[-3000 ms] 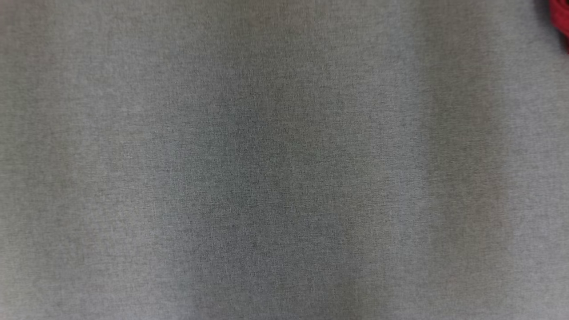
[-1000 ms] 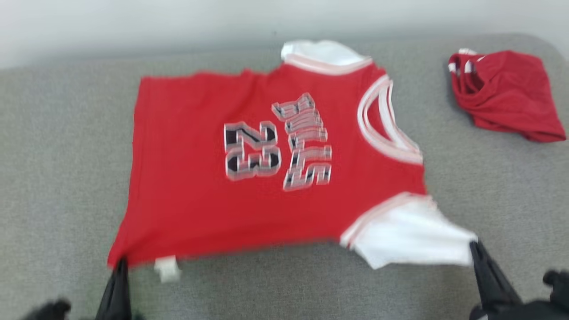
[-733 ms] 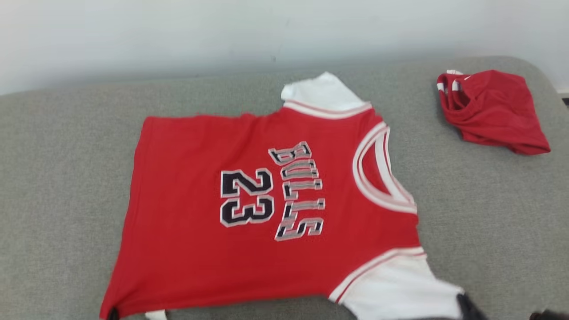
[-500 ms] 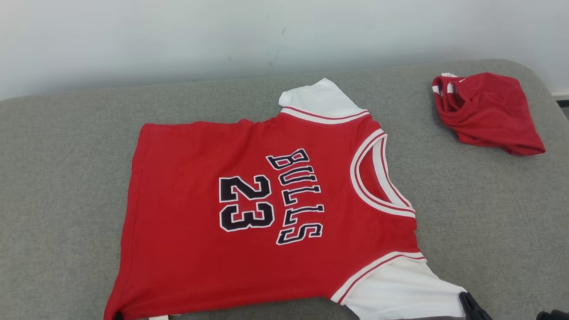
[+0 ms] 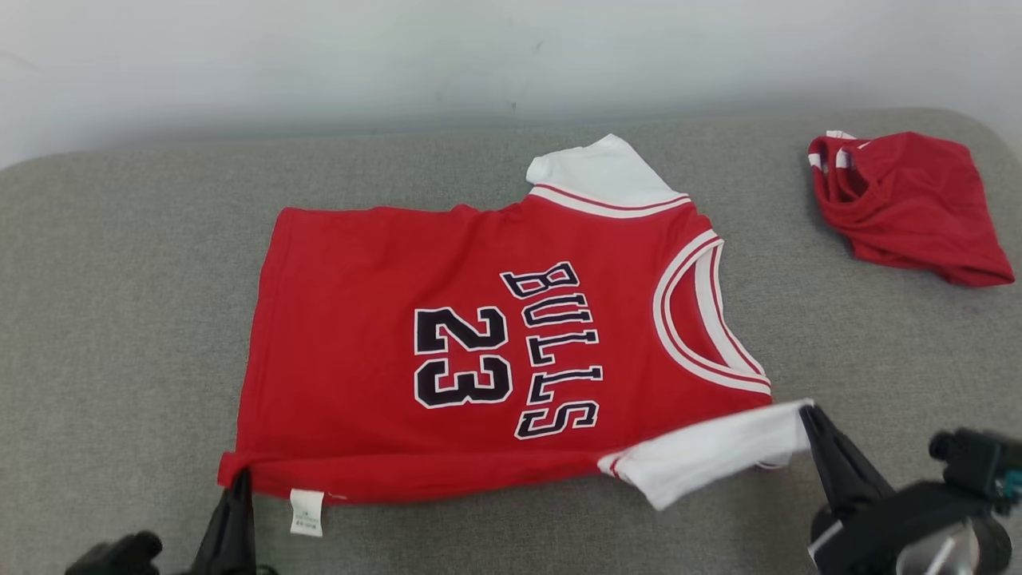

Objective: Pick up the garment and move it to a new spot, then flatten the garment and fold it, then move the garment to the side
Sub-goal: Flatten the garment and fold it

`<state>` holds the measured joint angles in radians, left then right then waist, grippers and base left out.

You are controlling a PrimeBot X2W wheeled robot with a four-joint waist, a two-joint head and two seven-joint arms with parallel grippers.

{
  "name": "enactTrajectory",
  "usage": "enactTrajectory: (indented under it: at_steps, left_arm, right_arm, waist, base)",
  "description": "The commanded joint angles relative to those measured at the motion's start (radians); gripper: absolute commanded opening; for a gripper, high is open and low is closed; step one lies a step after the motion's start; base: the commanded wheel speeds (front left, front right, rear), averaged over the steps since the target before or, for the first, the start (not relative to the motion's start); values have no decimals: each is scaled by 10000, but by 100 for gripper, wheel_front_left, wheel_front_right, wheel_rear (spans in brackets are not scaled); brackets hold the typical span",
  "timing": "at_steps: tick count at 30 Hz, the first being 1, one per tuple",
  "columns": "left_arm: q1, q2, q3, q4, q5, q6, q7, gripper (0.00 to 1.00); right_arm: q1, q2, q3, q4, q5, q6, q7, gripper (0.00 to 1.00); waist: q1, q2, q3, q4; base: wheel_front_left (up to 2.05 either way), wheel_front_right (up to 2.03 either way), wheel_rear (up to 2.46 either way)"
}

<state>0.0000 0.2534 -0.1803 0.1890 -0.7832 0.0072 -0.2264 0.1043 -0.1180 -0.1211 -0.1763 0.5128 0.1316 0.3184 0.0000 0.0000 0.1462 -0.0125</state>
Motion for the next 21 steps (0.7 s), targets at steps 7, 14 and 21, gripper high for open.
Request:
enactTrajectory:
  at_steps: [7, 14, 21]
  left_arm:
    - [-1970, 319, -351, 1255, 409, -276, 562, 0]
    - [-3009, 483, -491, 2235, 576, -459, 678, 0]
    - [-3715, 458, -646, 3141, 680, -682, 607, 0]
  right_arm:
    - [-2663, -465, 614, 2305, -156, -24, -486, 0]
    - [-4586, -561, 1001, 4502, -73, -24, -1044, 0]
    - [-6062, -684, 1380, 6693, -182, -24, -1964, 0]
  waist:
    - [0, 0, 504, 68]
    - [0, 0, 800, -8]
    - [0, 0, 992, 75]
  base:
    - [0, 0, 0]
    - [0, 0, 0]
    - [0, 0, 0]
